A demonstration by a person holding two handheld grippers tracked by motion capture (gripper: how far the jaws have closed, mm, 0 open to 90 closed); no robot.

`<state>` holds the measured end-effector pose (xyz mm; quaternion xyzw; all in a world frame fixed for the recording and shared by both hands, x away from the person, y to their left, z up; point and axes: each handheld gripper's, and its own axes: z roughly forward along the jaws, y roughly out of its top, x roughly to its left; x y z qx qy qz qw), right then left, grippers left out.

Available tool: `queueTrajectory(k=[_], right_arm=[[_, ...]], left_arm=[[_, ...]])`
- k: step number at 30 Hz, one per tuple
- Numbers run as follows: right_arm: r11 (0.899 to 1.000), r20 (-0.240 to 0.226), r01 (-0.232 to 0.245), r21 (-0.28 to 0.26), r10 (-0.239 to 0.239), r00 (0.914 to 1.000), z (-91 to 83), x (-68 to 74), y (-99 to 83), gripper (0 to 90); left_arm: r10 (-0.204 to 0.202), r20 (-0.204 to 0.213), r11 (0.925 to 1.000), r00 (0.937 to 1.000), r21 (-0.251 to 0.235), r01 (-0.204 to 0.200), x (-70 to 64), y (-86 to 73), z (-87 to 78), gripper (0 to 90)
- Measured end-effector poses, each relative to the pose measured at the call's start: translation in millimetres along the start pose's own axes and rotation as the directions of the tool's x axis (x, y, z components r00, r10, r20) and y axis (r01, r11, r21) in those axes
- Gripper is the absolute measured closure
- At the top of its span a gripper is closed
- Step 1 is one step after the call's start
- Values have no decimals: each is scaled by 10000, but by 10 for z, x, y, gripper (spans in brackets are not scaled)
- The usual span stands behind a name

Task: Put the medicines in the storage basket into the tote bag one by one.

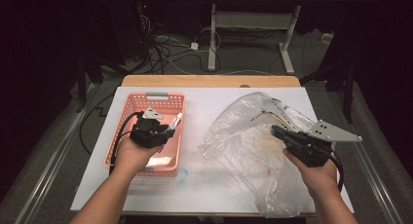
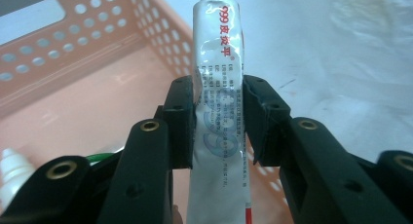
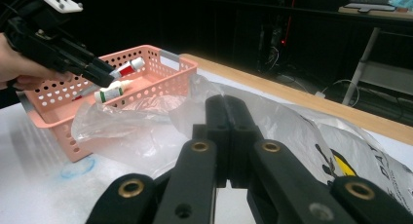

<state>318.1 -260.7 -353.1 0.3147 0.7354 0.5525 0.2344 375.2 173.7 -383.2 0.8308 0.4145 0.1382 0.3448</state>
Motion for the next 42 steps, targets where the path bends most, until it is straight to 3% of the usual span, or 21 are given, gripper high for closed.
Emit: queueTrajectory(k=[10,20,26,38,42], right_arm=[[10000,31,-33,1,33,10000,-8,-7,-20,900],[10000,-22,-64,15,64,10000,11,4,-33,900],[10000,15,-60,36,60,10000,6,7,-28,900],[10000,-1,-49,30,49,10000,8,15,-19,900],[10000,6,-26,45,26,10000,2,17,-14,900]], left_arm=[[613,363,9971,9975,-469,-595,-286,-63,-227,651],[1135,741,9915,9908,-721,-1082,-535,-143,-299,651],[1648,1221,9840,9787,-880,-1547,-769,-133,-302,650],[2142,1746,9749,9611,-999,-1991,-1056,-128,-242,650],[2467,1888,9681,9505,-912,-2332,-1200,-144,-160,650]])
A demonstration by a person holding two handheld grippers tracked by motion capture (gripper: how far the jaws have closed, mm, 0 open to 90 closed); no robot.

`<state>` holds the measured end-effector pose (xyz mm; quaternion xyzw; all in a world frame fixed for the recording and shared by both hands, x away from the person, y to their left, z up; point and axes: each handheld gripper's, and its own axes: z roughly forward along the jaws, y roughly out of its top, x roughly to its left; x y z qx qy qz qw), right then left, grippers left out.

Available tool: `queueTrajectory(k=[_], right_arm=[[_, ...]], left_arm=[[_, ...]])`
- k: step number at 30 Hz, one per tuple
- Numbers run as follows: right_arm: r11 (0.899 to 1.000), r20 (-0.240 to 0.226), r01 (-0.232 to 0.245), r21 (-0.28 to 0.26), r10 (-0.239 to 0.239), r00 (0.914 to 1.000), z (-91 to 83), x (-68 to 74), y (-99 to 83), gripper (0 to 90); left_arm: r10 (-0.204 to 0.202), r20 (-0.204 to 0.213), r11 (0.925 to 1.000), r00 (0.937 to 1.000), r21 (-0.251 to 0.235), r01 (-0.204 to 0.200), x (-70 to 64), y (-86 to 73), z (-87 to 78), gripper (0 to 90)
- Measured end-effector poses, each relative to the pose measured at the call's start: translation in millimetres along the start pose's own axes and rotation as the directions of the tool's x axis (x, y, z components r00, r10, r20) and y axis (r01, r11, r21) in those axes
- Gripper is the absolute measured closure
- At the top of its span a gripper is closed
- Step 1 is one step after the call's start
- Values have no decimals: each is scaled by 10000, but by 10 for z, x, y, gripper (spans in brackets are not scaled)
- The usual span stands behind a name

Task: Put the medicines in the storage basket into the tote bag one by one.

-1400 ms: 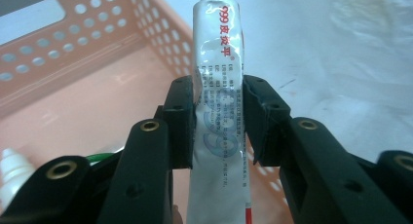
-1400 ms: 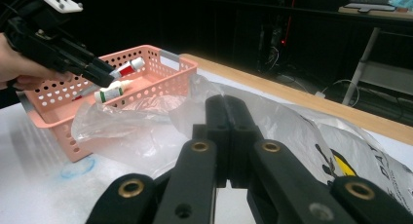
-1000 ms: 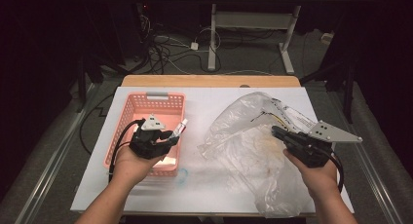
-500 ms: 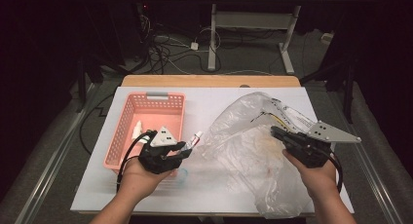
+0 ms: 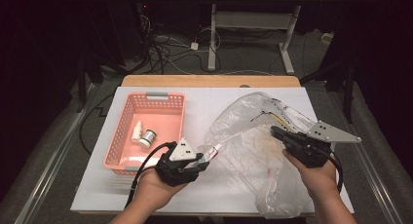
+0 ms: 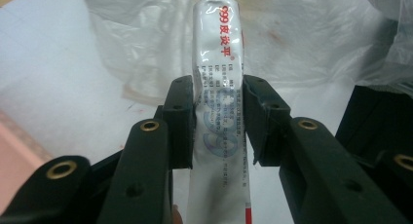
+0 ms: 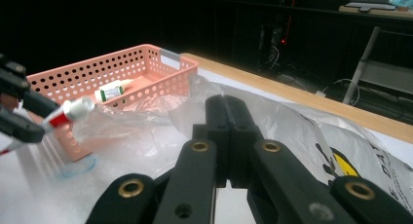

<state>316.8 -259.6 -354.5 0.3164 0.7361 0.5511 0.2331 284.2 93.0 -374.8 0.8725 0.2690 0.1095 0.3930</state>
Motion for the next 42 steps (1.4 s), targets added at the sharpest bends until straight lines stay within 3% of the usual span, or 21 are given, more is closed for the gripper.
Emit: queueTrajectory(k=[13,18,25,42], right_arm=[[10000,-60,27,-60,-27,10000,-2,0,3,900],[10000,-58,-23,-56,23,10000,-3,1,-8,900],[10000,-145,-27,-77,26,9999,-13,-5,-32,900],[9998,-121,-112,-139,110,9999,-49,-45,-57,900]], left_arm=[[305,542,9995,9981,-50,-303,-211,111,328,650],[396,657,9992,9971,-45,-394,-280,193,535,650],[162,907,9998,9957,-118,-152,-315,328,878,650],[-86,575,9998,9983,-190,97,-270,586,1482,649]])
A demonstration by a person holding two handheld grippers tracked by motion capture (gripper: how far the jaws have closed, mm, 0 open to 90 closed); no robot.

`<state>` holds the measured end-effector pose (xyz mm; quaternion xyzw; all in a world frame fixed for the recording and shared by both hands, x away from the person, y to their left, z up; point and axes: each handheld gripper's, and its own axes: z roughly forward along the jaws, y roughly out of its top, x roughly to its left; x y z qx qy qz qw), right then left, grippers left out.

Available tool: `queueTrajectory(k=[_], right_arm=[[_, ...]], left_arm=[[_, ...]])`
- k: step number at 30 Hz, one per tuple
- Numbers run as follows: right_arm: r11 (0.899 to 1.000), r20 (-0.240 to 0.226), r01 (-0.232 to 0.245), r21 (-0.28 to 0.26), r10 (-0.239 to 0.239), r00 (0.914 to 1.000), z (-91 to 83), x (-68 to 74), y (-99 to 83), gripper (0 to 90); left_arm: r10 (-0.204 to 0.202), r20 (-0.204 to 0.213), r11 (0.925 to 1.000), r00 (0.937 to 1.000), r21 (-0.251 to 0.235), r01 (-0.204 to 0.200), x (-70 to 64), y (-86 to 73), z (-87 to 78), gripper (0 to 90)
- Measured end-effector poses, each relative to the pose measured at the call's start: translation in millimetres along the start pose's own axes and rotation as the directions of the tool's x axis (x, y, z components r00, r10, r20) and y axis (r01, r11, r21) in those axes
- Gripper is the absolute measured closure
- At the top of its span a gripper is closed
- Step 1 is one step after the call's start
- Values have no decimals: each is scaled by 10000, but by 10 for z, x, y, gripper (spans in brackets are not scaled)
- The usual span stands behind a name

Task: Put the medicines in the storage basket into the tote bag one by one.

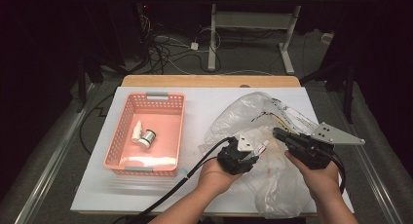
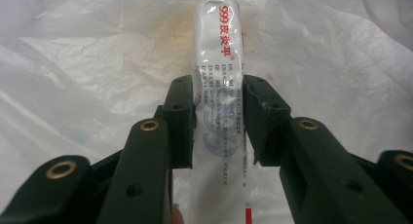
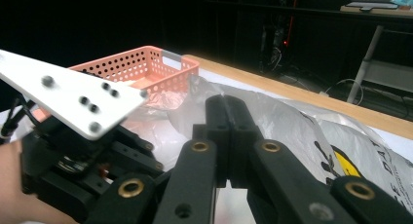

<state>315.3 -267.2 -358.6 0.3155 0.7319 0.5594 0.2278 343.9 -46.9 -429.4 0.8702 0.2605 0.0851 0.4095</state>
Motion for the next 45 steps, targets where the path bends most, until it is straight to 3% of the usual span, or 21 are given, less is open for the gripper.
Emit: queueTrajectory(k=[6,16,26,28,32,38,45], right_arm=[[10000,-28,-95,-26,95,10000,23,-20,-6,900],[9998,-36,-177,25,177,9998,39,-31,-28,900],[9998,-26,-179,32,179,9998,20,-49,-26,900],[9998,-30,-204,36,204,9998,14,-47,-25,900],[9998,-26,-198,63,199,9998,1,-52,-34,900],[9997,11,-242,55,242,9997,-8,-63,-52,900],[9998,42,-176,72,176,9998,-20,-68,-61,900]], left_arm=[[58,-273,10000,9996,-59,-60,-6,53,174,648],[-66,-513,9992,9987,403,86,67,6,425,647],[-230,-873,9994,9959,222,250,75,23,528,647],[-249,-789,9993,9966,243,269,75,24,538,641],[-305,-239,9994,9993,138,308,66,21,437,530],[-272,11,9996,9996,-70,272,65,-9,270,437],[-24,446,9997,9990,-237,35,-29,-202,-17,369]])
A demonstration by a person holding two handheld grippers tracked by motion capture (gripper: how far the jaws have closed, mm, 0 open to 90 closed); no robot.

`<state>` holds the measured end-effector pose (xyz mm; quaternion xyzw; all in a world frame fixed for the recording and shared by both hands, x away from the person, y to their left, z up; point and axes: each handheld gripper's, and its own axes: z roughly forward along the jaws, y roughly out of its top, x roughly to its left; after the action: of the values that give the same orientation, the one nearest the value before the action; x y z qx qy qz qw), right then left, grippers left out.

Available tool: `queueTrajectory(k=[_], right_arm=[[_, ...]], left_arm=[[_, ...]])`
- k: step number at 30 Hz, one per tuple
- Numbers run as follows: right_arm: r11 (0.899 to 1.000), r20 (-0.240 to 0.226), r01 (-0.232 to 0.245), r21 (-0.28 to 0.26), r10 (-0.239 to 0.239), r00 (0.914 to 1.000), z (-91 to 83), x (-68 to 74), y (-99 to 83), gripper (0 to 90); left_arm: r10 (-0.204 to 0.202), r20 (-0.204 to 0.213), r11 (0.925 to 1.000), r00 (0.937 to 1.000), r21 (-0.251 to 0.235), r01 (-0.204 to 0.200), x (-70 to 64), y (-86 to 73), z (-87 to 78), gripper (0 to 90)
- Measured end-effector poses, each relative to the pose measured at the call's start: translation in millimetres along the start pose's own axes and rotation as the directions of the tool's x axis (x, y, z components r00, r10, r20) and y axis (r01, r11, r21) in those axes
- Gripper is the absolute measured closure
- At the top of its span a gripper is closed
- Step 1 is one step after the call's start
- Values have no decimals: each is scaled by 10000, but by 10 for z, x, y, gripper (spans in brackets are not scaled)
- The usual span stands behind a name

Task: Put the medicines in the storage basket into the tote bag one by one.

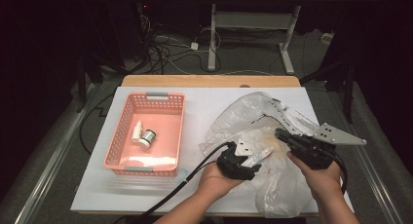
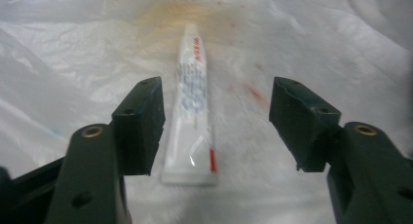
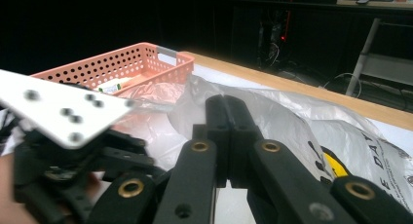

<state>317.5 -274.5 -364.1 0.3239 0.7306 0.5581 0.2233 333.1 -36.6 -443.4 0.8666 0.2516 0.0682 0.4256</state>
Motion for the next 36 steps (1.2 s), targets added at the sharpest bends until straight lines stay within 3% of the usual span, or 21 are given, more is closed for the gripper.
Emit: queueTrajectory(k=[9,14,18,20,21,25,36], right_arm=[[10000,61,-22,2,22,10000,-23,5,2,900],[10000,67,26,-28,-26,10000,-28,14,6,900],[10000,70,-11,-38,12,10000,-26,16,9,900],[10000,66,-7,-33,7,10000,-26,18,10,900],[10000,63,-10,-21,10,10000,-25,19,11,900],[10000,100,-22,-2,22,9999,-26,19,15,900],[9999,177,-96,-33,97,9998,-34,-2,10,900]], left_arm=[[23,447,9996,9990,-276,-11,-82,-190,-320,285],[-20,459,9991,9989,-434,40,-77,-295,-500,235],[46,187,9981,9998,-623,-34,-65,-349,-656,144],[87,141,9974,9999,-722,-76,-58,-372,-738,142],[60,81,9974,9999,-721,-54,-55,-381,-771,64],[-60,-13,9969,10000,-788,59,-31,-416,-887,0],[-206,-237,9936,9995,-1116,178,63,-511,-1196,0]])
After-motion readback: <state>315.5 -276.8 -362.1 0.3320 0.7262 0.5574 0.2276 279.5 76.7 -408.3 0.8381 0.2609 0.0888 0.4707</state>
